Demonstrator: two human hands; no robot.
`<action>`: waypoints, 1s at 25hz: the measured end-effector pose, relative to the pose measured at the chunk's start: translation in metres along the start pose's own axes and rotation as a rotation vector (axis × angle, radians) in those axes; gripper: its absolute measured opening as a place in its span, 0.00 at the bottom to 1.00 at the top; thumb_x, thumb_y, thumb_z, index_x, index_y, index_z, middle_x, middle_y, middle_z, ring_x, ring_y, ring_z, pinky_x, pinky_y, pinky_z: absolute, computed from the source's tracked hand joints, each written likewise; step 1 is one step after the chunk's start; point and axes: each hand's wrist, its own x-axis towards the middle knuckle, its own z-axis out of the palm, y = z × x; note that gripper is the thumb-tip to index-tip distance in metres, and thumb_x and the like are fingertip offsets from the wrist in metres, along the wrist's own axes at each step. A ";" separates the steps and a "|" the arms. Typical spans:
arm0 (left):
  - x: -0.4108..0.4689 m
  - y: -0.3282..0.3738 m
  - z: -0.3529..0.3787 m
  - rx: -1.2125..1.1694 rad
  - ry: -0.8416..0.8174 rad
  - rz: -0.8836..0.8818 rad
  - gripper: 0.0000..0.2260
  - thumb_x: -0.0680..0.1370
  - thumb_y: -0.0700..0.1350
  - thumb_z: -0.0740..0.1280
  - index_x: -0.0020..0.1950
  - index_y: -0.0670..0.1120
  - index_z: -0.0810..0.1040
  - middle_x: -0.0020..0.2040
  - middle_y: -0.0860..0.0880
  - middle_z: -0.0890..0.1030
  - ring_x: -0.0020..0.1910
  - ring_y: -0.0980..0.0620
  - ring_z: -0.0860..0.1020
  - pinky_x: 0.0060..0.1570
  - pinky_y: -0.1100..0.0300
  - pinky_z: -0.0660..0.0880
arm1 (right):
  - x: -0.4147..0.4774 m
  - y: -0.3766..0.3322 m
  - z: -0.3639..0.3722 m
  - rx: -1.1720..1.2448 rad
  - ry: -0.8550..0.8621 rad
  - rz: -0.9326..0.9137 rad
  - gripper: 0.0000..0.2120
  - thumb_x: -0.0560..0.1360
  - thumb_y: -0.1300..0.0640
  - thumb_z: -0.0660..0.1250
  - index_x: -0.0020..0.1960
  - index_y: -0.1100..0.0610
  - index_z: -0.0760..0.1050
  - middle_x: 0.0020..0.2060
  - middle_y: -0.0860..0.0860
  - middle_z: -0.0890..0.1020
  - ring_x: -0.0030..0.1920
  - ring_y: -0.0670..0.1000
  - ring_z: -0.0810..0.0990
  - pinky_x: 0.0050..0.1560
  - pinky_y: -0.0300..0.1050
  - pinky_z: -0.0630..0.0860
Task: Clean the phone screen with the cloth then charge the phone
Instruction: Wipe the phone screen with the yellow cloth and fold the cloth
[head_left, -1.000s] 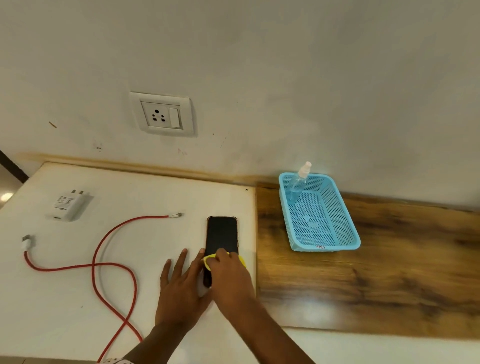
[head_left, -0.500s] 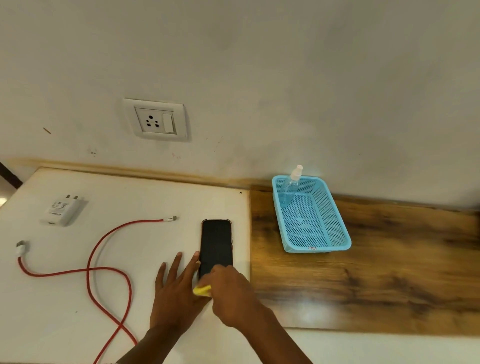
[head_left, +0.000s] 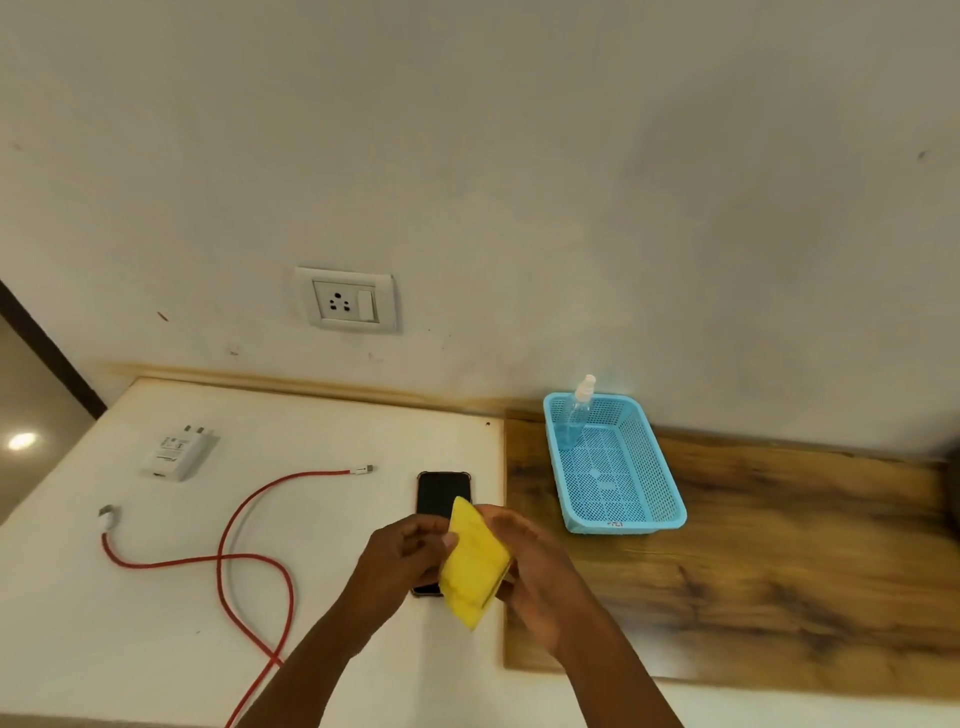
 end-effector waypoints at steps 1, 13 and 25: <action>-0.002 0.004 0.000 -0.036 -0.010 -0.019 0.06 0.75 0.42 0.68 0.51 0.47 0.80 0.46 0.46 0.85 0.49 0.44 0.82 0.44 0.58 0.81 | -0.002 -0.002 0.000 0.093 0.001 0.041 0.14 0.75 0.50 0.65 0.57 0.54 0.78 0.57 0.58 0.80 0.56 0.59 0.79 0.46 0.50 0.79; -0.020 0.056 -0.003 -0.404 -0.317 -0.120 0.24 0.61 0.46 0.74 0.55 0.40 0.76 0.52 0.40 0.81 0.50 0.41 0.79 0.50 0.48 0.76 | -0.015 -0.017 -0.021 0.283 -0.201 0.279 0.31 0.67 0.41 0.69 0.65 0.57 0.74 0.66 0.62 0.74 0.63 0.59 0.74 0.61 0.55 0.73; -0.028 0.077 0.015 0.147 -0.231 0.096 0.18 0.71 0.45 0.73 0.57 0.55 0.74 0.57 0.56 0.78 0.57 0.59 0.76 0.50 0.70 0.73 | -0.027 -0.079 -0.039 -0.364 0.053 -0.159 0.13 0.70 0.54 0.73 0.52 0.56 0.76 0.48 0.55 0.81 0.47 0.53 0.82 0.39 0.43 0.82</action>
